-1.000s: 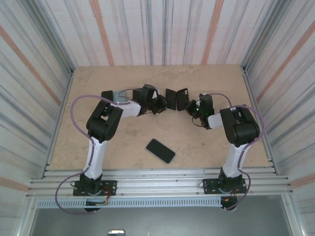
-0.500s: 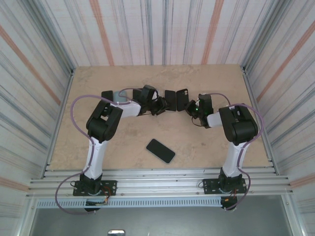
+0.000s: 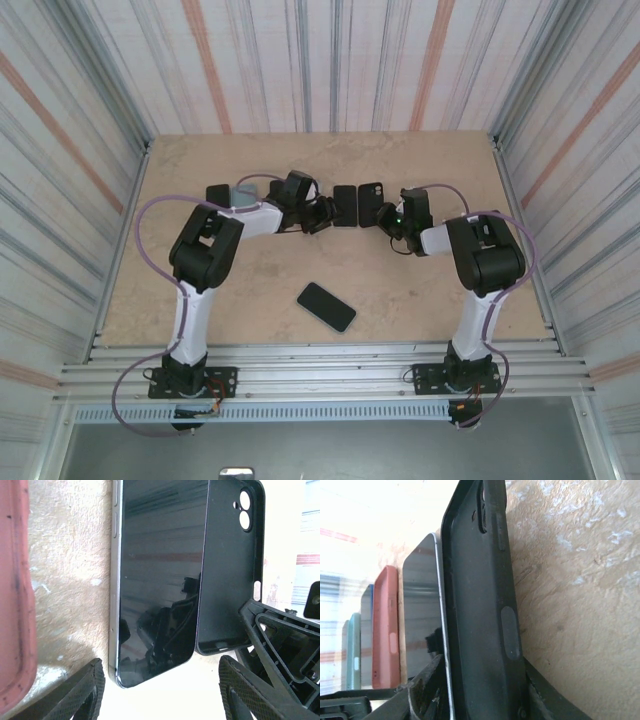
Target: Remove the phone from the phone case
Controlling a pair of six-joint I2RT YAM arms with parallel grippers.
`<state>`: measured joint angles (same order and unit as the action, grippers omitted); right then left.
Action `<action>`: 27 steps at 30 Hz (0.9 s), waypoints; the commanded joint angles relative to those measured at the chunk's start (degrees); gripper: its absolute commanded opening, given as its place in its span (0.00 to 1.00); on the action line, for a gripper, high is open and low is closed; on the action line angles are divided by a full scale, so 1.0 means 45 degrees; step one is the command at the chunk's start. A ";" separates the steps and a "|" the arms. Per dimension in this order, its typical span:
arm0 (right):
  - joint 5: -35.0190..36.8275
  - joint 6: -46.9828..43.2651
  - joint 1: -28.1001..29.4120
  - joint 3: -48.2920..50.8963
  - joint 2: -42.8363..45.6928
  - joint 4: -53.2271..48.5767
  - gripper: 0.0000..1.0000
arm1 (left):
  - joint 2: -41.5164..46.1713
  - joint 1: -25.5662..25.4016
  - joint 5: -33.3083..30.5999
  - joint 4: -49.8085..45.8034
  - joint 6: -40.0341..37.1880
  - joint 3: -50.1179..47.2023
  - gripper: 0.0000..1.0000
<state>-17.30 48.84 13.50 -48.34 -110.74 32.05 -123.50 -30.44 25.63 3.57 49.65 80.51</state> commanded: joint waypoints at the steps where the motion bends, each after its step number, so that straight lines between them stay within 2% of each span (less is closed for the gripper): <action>1: 0.0568 -0.0815 0.0106 -0.0234 0.0626 -0.0985 0.43 | 0.0687 0.0103 -0.0271 -0.0679 -0.0664 0.0253 0.64; 10: 0.1773 -0.2671 0.0455 -0.0818 0.1585 -0.3265 0.54 | 0.1918 0.0142 -0.0580 -0.1304 -0.1456 0.0409 0.66; 15: 0.2062 -0.3006 0.0351 -0.0726 0.1766 -0.3499 0.57 | 0.2578 0.0162 -0.0484 -0.1660 -0.1890 0.0449 0.67; 19: 0.2549 -0.4008 0.0339 -0.0915 0.2324 -0.4537 0.61 | 0.3453 0.0296 -0.0306 -0.2006 -0.2532 0.0210 0.71; 23: 0.2745 -0.5371 0.0496 -0.1058 0.3142 -0.5622 0.66 | 0.4331 0.0377 -0.0366 -0.3489 -0.4025 0.0254 0.79; 27: 0.2079 -0.6441 0.0714 -0.0568 0.4320 -0.5980 0.72 | 0.5766 0.0554 -0.0705 -0.4165 -0.5046 -0.0504 0.96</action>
<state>-7.22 26.20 15.70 -51.11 -95.53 8.58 -102.98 -28.62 23.51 -10.37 33.21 80.23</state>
